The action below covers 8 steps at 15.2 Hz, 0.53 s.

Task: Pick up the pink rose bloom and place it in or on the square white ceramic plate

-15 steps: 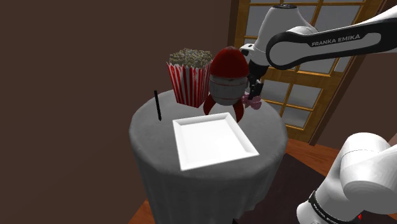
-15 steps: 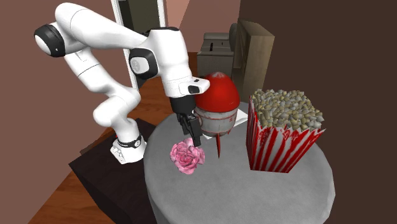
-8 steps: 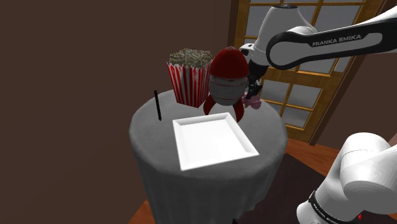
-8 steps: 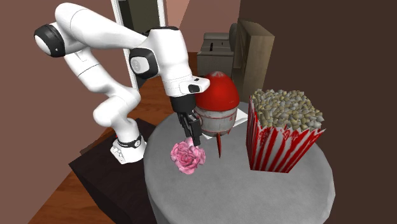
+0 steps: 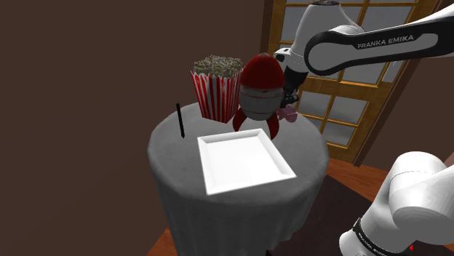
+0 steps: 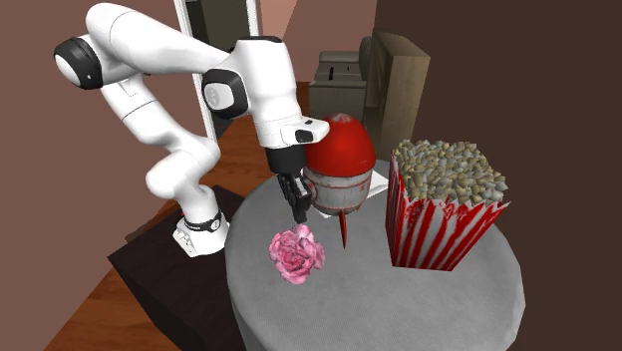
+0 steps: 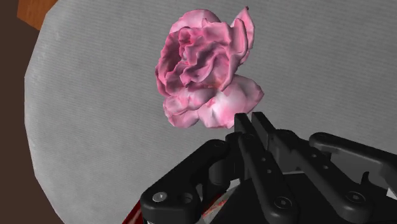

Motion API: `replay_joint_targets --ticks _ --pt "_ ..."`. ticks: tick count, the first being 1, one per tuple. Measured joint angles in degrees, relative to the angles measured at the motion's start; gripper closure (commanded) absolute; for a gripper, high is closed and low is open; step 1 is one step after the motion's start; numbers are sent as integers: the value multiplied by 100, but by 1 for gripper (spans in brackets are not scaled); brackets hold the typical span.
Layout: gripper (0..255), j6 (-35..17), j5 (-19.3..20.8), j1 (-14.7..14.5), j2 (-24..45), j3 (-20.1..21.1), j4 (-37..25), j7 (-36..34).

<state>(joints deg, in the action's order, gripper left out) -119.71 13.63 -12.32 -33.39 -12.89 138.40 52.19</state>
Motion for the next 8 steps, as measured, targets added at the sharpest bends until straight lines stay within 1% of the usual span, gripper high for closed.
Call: replay_joint_targets --ticks 2,3,4,5,8 --pt "255 159 -18 -8 -1 14 -140 20" --pt "0 159 -18 -8 -1 14 -141 20" --pt "0 159 -18 -8 -1 14 -141 20" --pt "0 165 62 70 8 46 -122 -86" --pt "0 261 459 441 26 209 -63 -634"
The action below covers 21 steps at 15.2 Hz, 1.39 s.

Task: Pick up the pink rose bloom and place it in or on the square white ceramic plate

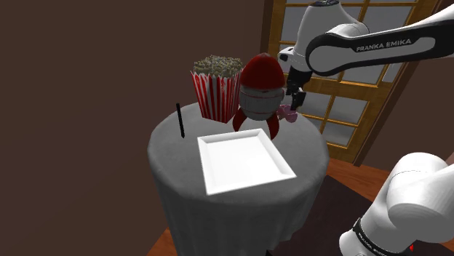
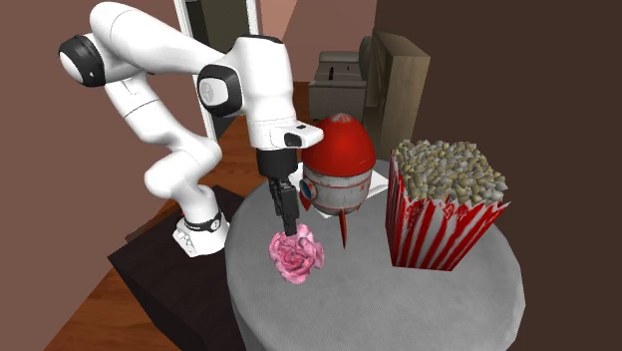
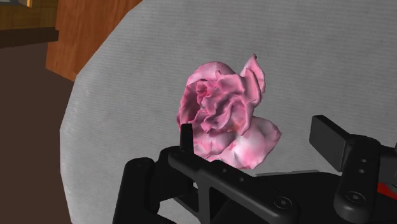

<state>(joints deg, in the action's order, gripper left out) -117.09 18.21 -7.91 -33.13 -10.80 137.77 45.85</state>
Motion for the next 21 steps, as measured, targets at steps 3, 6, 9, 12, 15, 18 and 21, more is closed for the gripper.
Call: replay_joint_targets --ticks 3,6,9,12,15,18,21 --pt "0 -150 147 118 76 7 123 -178" --pt "0 -385 202 148 190 -37 246 -221" --pt "0 -564 236 166 279 -79 331 -233" --pt "0 -592 241 169 293 -85 343 -235" --pt "255 -595 242 169 294 -85 344 -235" --pt "255 -595 242 169 293 -85 342 -235" --pt "255 -594 242 169 293 -85 342 -235"
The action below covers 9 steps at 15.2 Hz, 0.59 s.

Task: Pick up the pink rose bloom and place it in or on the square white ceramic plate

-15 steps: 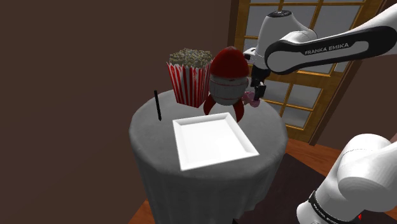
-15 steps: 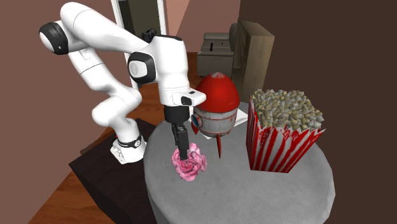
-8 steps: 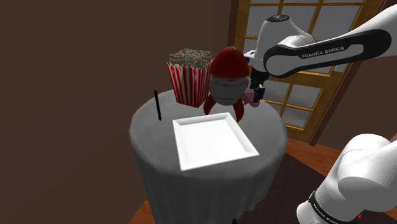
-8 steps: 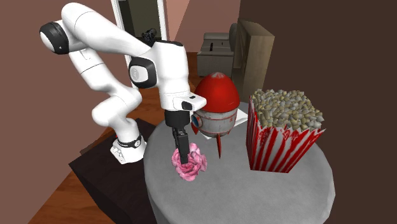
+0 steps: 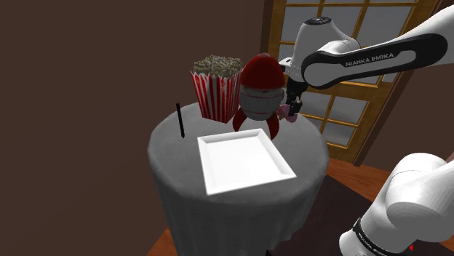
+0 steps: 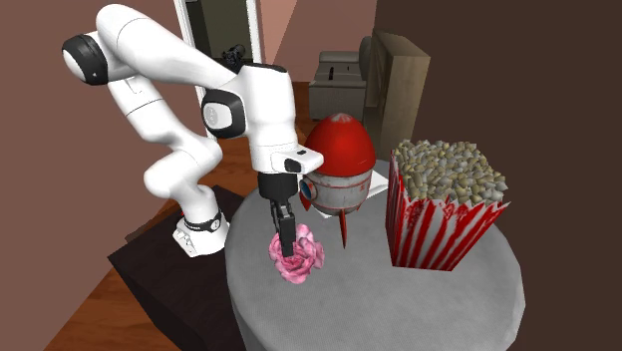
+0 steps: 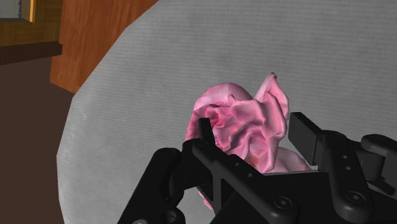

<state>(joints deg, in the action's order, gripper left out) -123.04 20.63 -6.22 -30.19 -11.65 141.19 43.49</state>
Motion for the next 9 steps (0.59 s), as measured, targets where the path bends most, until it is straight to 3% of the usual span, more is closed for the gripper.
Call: replay_joint_targets --ticks 9 --pt "255 309 -66 -28 -35 33 -275 68"
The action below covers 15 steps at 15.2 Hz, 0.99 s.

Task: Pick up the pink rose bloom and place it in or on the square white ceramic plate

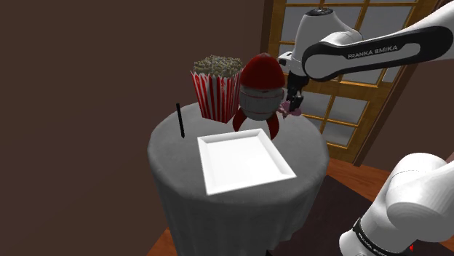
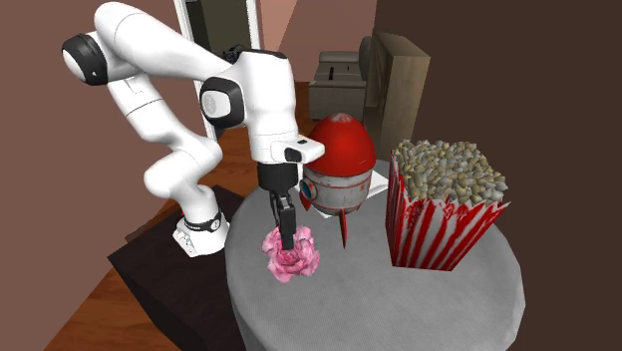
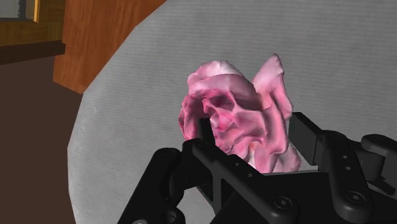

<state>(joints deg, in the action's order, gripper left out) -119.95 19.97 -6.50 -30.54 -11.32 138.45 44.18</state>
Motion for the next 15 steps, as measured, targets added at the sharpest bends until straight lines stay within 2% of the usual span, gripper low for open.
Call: replay_joint_targets --ticks 10,11,13,15 --pt "255 751 -128 -41 -66 65 -707 183" --pt "0 752 -128 -41 -67 65 -708 183" --pt "0 808 -159 -31 -2 0 -763 252" --pt "0 978 -264 12 298 -248 -1014 516"
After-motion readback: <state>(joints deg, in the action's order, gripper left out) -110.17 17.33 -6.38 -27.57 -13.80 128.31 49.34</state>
